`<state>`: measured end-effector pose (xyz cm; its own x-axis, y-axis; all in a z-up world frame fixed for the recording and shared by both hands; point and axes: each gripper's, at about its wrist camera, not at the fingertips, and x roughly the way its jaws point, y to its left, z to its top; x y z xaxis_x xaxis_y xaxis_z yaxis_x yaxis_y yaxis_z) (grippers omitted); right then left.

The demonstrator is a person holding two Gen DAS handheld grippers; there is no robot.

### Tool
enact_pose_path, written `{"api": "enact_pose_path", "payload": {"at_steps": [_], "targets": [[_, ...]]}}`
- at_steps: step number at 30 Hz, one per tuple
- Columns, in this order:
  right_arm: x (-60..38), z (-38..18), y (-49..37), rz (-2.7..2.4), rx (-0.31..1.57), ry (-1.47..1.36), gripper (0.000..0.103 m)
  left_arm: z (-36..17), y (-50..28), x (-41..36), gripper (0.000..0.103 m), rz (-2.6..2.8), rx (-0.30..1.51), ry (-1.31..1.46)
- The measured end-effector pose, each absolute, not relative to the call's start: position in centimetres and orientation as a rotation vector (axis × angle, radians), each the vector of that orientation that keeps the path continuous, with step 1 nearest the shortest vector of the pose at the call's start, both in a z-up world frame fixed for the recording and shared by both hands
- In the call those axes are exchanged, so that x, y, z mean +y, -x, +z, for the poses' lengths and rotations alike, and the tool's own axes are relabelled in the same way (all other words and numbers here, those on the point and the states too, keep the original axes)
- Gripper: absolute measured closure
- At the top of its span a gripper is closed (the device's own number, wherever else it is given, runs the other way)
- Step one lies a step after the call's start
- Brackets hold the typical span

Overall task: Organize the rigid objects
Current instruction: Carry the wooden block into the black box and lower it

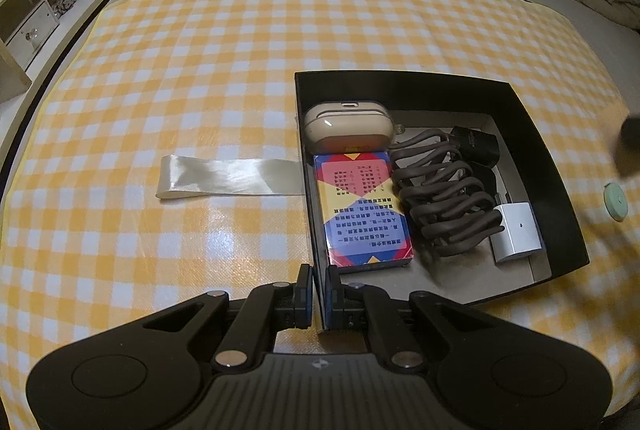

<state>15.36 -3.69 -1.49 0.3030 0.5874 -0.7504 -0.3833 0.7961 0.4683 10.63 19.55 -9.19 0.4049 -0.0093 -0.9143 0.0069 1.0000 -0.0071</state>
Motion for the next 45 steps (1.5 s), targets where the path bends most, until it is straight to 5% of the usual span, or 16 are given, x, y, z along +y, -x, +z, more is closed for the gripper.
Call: {"api": "enact_pose_path", "payload": {"at_steps": [22, 45], "targets": [[4.4, -8.0, -18.7, 0.788, 1.623, -0.376, 0.01, -8.4, -9.6, 20.4, 0.094, -0.076, 1.145, 0.019], [5.7, -7.5, -17.8, 0.59, 1.711, -0.374, 0.002, -8.2, -9.6, 20.4, 0.093, -0.08, 1.148, 0.023]]}}
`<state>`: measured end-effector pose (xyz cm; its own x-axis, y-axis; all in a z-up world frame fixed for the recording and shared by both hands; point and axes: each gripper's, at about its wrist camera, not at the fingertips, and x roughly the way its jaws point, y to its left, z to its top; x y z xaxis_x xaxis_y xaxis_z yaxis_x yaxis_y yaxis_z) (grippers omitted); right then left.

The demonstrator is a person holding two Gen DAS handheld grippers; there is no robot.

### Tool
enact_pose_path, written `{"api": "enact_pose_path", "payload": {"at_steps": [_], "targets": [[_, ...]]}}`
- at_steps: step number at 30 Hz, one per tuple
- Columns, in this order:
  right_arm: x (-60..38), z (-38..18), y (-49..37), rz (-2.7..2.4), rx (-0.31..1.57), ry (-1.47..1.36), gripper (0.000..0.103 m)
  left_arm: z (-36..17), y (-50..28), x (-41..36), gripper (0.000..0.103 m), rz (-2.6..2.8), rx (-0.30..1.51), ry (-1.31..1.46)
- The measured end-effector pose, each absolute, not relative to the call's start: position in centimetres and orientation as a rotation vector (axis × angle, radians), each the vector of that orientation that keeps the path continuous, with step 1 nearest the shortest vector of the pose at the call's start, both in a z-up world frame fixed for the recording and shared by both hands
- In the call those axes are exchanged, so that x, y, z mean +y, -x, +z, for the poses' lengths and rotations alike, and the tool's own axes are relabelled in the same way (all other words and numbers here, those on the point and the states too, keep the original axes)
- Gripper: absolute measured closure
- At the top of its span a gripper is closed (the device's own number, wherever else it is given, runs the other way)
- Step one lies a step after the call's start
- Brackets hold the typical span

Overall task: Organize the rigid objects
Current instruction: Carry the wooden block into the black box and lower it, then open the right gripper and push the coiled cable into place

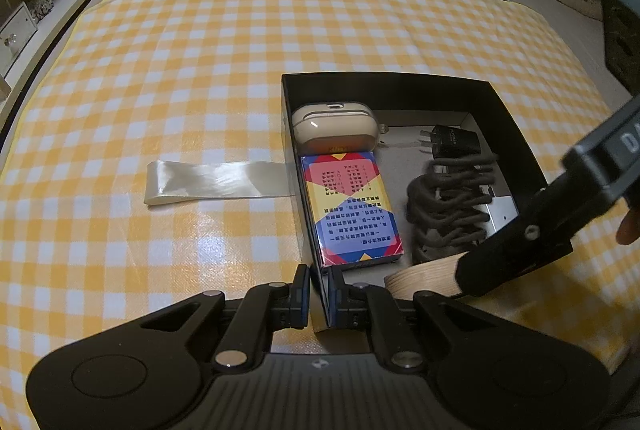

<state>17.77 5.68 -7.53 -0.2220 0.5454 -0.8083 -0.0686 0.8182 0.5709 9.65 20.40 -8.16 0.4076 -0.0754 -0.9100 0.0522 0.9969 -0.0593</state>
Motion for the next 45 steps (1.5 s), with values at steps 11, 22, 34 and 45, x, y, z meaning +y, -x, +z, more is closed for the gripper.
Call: {"api": "enact_pose_path", "payload": {"at_steps": [11, 22, 34, 45], "targets": [[5.3, -5.5, -16.7, 0.642, 1.571, -0.256, 0.044, -8.1, -9.6, 20.4, 0.093, -0.076, 1.148, 0.015], [7.7, -8.1, -17.0, 0.603, 1.579, -0.202, 0.054, -8.0, -9.4, 20.5, 0.093, -0.079, 1.142, 0.017], [6.2, -5.7, -16.8, 0.613, 1.503, -0.161, 0.062, -7.9, -9.4, 20.4, 0.095, -0.078, 1.137, 0.017], [7.3, -6.1, -20.1, 0.548, 1.316, -0.088, 0.067, -7.9, -9.4, 20.4, 0.095, -0.078, 1.137, 0.016]]}}
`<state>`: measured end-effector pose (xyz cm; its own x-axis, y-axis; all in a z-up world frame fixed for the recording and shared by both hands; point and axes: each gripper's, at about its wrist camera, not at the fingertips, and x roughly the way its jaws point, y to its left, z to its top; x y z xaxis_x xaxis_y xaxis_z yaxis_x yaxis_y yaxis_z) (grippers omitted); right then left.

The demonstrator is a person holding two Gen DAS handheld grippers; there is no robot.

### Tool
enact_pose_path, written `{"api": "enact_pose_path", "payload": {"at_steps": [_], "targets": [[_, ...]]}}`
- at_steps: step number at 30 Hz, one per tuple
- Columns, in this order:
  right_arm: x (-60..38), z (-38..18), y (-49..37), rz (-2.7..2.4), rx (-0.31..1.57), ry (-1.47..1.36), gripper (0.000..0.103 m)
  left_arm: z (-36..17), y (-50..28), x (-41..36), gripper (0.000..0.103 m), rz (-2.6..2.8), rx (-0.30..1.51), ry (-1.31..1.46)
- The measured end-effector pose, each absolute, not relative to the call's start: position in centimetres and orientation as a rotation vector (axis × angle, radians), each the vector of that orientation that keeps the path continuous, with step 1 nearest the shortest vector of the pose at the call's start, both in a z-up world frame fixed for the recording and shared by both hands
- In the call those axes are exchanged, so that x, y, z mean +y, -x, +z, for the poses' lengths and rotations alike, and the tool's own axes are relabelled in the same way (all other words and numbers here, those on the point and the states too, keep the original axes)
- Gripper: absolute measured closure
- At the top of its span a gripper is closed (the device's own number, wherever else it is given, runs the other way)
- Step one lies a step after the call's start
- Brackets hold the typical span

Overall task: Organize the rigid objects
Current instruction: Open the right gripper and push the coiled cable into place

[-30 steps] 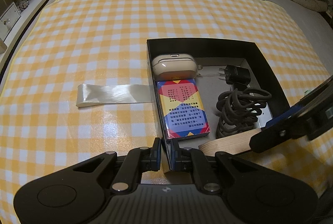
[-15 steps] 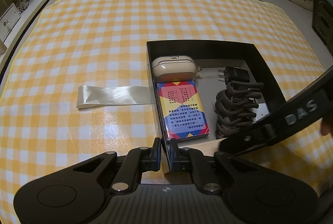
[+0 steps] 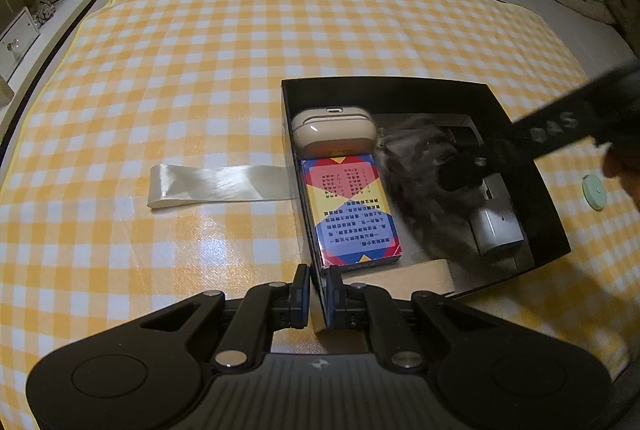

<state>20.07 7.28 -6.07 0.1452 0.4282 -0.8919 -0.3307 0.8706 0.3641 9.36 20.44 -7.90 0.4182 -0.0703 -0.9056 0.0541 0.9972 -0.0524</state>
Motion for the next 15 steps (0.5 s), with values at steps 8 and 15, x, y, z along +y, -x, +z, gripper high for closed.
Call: {"api": "enact_pose_path", "payload": {"at_steps": [8, 15], "targets": [[6.7, -4.7, -19.2, 0.57, 1.298, -0.137, 0.067, -7.8, -9.3, 20.4, 0.095, -0.075, 1.137, 0.015], [5.2, -2.1, -17.0, 0.566, 1.213, -0.119, 0.05, -7.7, -9.3, 20.6, 0.095, -0.067, 1.135, 0.026]]}}
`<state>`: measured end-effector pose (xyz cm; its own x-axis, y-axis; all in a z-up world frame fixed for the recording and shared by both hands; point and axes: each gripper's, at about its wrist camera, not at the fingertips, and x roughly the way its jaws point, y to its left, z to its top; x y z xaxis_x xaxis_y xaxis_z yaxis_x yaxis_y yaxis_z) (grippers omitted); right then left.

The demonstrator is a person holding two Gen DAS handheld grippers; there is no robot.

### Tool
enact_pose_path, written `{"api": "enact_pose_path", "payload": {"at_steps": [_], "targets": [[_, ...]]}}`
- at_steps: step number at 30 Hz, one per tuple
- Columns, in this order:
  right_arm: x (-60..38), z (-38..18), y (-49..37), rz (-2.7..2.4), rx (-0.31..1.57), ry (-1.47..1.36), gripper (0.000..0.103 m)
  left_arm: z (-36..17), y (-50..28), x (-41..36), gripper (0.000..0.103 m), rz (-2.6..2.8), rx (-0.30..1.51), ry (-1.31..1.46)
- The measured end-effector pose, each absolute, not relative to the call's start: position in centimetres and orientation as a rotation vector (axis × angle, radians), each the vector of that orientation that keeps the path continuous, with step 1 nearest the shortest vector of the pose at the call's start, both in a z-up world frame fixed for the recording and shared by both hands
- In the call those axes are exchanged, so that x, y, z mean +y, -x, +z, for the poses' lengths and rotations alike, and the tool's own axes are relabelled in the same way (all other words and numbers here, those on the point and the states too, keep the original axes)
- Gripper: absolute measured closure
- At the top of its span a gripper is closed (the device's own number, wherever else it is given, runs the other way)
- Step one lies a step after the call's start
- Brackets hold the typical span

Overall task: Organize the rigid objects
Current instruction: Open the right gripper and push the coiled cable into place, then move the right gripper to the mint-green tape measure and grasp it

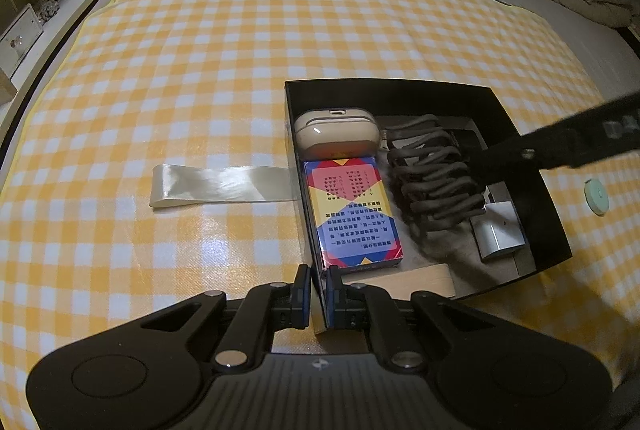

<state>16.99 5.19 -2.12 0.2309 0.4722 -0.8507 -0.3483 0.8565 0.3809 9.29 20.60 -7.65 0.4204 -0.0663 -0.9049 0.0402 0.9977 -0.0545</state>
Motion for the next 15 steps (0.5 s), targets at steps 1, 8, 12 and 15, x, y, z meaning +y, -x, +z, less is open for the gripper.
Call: {"api": "enact_pose_path", "payload": {"at_steps": [1, 8, 12, 15], "targets": [[4.9, -1.7, -16.6, 0.562, 1.194, -0.113, 0.044, -7.6, -9.3, 20.6, 0.095, -0.065, 1.135, 0.026], [3.1, 0.3, -14.5, 0.562, 1.097, -0.09, 0.018, -7.6, -9.2, 20.3, 0.096, -0.046, 1.135, 0.02], [2.3, 1.4, -13.0, 0.541, 1.024, -0.051, 0.005, -7.5, -9.3, 20.1, 0.097, -0.036, 1.136, 0.018], [1.6, 2.1, -12.0, 0.527, 0.977, -0.028, 0.001, -7.5, -9.3, 19.9, 0.097, -0.029, 1.135, 0.009]]}}
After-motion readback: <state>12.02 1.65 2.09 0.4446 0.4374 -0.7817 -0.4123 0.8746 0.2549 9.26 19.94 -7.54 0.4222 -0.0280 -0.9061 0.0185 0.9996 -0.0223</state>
